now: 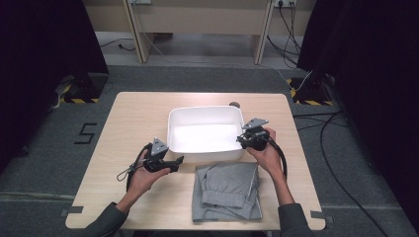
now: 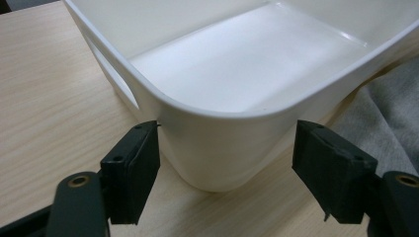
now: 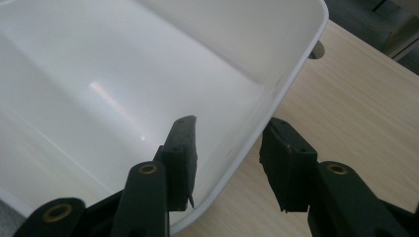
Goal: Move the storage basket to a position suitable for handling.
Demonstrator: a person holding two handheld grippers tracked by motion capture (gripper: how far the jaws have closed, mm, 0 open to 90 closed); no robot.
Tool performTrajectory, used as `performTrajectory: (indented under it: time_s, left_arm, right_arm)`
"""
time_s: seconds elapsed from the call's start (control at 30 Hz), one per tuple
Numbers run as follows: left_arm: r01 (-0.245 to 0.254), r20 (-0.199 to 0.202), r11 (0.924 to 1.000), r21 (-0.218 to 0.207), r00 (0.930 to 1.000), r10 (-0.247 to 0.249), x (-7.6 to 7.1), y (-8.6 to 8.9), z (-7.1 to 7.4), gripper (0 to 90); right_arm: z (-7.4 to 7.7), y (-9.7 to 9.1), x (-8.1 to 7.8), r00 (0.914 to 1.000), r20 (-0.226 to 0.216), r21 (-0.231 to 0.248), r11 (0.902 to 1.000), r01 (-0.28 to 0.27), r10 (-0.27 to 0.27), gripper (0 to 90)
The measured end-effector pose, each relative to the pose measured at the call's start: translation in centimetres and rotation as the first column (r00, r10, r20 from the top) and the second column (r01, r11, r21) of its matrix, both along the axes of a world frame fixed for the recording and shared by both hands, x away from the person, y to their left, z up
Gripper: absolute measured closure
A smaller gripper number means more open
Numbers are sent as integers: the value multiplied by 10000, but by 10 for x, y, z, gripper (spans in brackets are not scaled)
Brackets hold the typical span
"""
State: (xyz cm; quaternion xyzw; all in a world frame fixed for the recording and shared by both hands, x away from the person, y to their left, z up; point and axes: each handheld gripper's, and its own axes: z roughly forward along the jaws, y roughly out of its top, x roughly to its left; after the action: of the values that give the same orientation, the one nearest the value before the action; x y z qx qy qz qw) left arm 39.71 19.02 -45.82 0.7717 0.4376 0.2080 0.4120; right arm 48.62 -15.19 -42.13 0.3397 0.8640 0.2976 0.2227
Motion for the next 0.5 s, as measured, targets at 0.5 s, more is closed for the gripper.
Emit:
performTrajectory:
  time_s: [0.5]
  left_arm:
    - [181,-247,9996,-215,9995,-186,0,-25,2,271]
  right_arm:
    - [0,-29,-9,9994,81,94,9994,330,-331,582]
